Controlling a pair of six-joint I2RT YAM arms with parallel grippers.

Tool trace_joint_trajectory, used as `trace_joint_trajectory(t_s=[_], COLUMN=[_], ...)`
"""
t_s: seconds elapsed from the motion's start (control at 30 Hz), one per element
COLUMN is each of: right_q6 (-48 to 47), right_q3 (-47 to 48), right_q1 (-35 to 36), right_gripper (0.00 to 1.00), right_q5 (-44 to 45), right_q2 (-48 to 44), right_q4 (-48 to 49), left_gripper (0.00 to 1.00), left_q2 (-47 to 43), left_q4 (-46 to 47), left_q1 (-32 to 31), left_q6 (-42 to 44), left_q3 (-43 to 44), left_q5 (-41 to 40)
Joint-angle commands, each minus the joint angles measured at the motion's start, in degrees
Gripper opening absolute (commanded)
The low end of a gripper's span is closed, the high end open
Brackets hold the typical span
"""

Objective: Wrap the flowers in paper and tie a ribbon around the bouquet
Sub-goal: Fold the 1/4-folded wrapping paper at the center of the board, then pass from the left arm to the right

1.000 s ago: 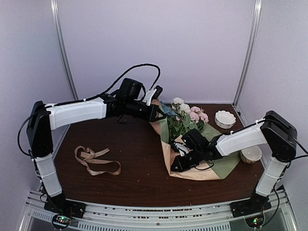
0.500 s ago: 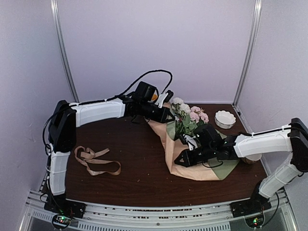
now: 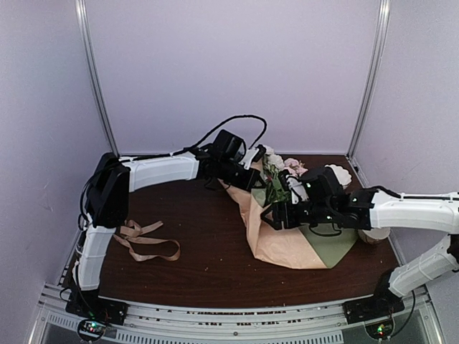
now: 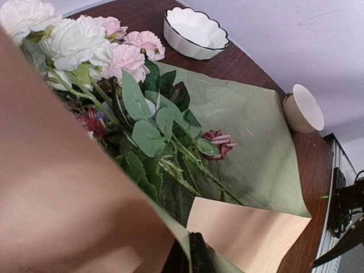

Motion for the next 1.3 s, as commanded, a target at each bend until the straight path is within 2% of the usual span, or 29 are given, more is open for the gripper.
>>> trace_joint_trajectory(t_s=[0.0, 0.1, 0.23, 0.3, 0.67, 0.87, 1.17, 1.27], right_q6=[-4.2, -7.9, -11.8, -13.3, -14.3, -14.9, -9.6, -7.7], right_q3=[7.7, 10.5, 14.0, 15.8, 18.4, 18.4, 7.2, 3.4], right_q1=[2.0, 3.6, 4.0, 4.1, 3.9, 3.9, 3.6, 2.9], right_gripper=[0.77, 0.74, 0.51, 0.44, 0.43, 0.01, 0.00, 0.00], right_q5=[5.4, 6.4, 6.9, 7.6, 8.7, 7.4, 6.4, 5.7], right_q2=[4.4, 5.6, 7.9, 9.4, 13.8, 13.8, 8.1, 7.1], right_q4=[-3.6, -3.8, -4.7, -6.7, -10.9, -11.6, -9.5, -7.6], left_gripper=[0.00, 0.00, 0.00, 0.00, 0.00, 0.00, 0.00, 0.13], left_q2=[0.5, 0.8, 0.9, 0.8, -0.1, -0.2, -2.3, -3.3], left_q4=[0.3, 0.2, -0.9, -1.9, -3.4, -3.7, -4.4, -4.5], left_q1=[-0.4, -0.4, -0.4, -0.4, -0.3, -0.4, 1.8, 2.3], left_q6=[1.6, 1.7, 2.0, 2.8, 5.0, 5.7, 7.4, 9.6], left_q3=[2.3, 2.4, 2.9, 3.3, 3.2, 3.1, 1.5, 1.7], left_q5=[-1.3, -1.5, -2.9, -3.8, -5.0, -5.0, -6.8, -7.2])
